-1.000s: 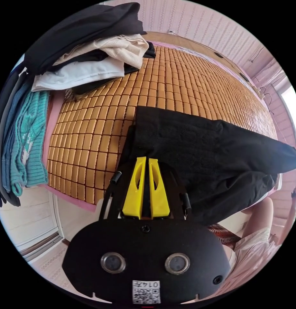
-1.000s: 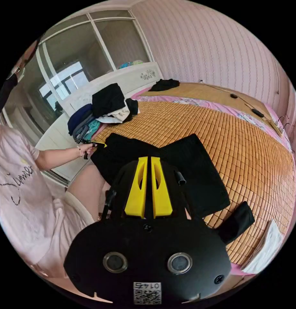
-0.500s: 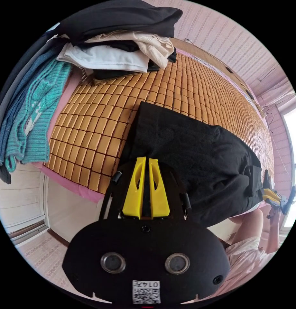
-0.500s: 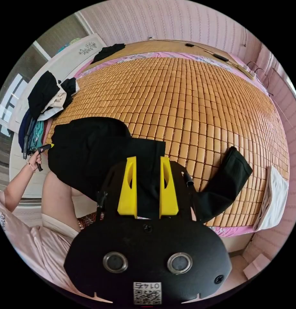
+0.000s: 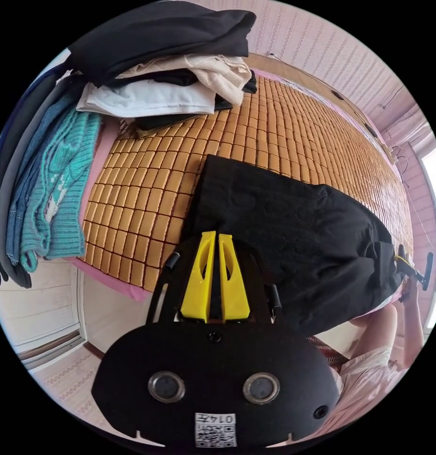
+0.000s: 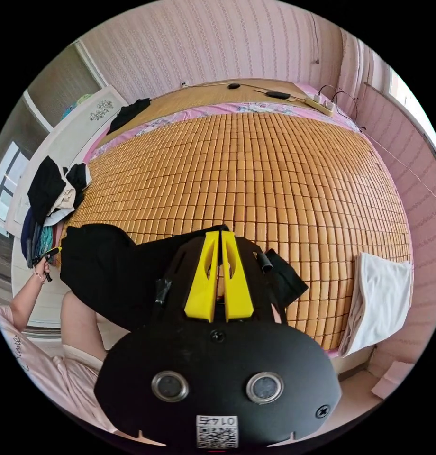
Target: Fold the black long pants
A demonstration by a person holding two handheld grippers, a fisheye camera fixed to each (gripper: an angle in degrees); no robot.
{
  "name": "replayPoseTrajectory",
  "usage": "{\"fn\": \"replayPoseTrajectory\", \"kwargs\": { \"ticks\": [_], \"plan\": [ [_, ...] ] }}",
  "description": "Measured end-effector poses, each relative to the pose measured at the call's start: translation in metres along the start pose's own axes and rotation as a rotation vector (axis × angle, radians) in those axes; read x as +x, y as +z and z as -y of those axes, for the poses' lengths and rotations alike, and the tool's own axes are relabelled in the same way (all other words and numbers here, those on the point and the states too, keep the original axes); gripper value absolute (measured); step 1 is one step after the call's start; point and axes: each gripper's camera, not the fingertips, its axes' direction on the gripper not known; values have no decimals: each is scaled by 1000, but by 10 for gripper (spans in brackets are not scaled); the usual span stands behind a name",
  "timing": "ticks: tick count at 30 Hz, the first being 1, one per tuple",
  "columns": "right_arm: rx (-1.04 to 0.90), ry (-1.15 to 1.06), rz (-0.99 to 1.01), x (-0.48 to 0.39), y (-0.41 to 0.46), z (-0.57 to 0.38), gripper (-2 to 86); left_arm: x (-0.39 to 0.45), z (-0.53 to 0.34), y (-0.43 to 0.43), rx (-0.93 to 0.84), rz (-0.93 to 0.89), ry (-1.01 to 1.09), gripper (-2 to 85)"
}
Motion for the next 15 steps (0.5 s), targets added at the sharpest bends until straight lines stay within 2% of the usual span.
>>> {"fn": "replayPoseTrajectory", "kwargs": {
  "ticks": [6, 12, 15],
  "plan": [
    [-75, 93, -137, 55, 8, 43, 9, -18, 23, 4, 47, 6, -81, -9],
    [-198, 192, -130, 84, 47, 27, 49, -6, 36, 37, -64, 16, -109, -1],
    [-190, 163, -59, 85, 40, -16, 93, 2, 27, 9, 56, 23, -73, -1]
  ]
}}
